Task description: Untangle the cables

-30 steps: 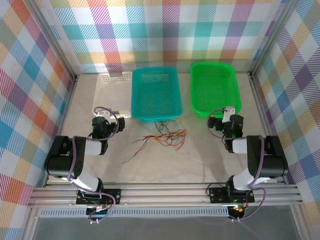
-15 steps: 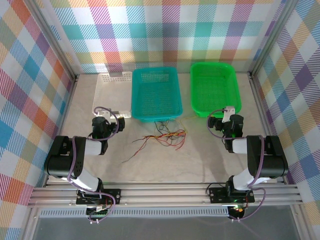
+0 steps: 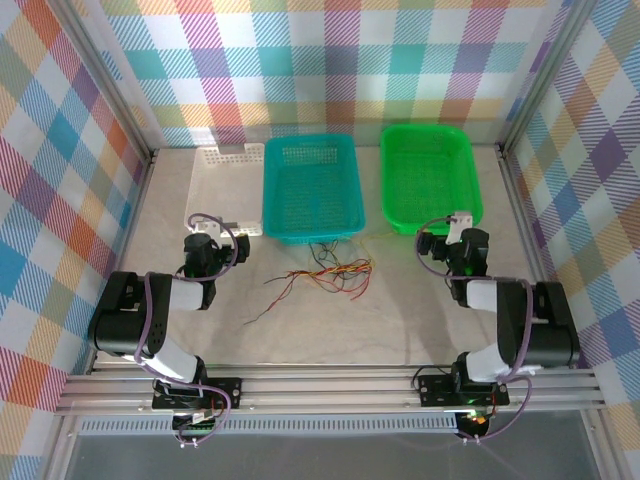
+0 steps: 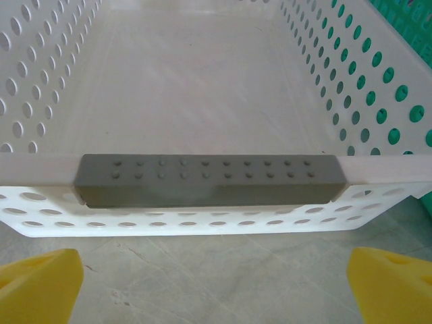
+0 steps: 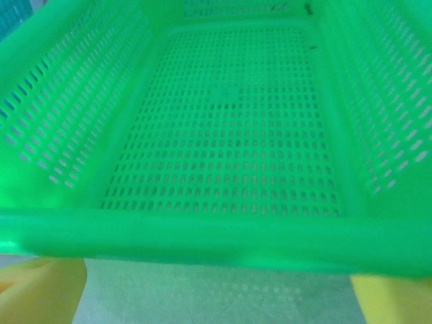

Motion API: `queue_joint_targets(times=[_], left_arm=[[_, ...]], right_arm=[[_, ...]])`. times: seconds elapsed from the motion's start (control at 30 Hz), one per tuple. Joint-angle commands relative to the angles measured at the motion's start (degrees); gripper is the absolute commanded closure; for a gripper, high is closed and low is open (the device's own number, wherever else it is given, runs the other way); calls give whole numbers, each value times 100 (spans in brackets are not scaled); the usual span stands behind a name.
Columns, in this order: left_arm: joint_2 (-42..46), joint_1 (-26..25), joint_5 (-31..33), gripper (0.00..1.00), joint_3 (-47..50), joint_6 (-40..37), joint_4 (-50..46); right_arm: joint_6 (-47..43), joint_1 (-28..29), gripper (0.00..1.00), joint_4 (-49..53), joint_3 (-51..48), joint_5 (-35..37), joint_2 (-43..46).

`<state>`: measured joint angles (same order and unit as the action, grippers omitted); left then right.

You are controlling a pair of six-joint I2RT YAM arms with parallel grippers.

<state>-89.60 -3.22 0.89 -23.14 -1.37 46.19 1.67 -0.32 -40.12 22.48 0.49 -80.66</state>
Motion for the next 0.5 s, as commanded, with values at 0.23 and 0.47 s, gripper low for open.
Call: queue_joint_targets(times=[0.23, 0.47], left_arm=[[-9, 50, -69, 0, -118, -84, -17], [-5, 49, -65, 0, -115, -85, -16]], right_arm=[[765, 49, 0, 1822, -113, -220, 2874], [2078, 54, 0, 3301, 524, -793, 3521]])
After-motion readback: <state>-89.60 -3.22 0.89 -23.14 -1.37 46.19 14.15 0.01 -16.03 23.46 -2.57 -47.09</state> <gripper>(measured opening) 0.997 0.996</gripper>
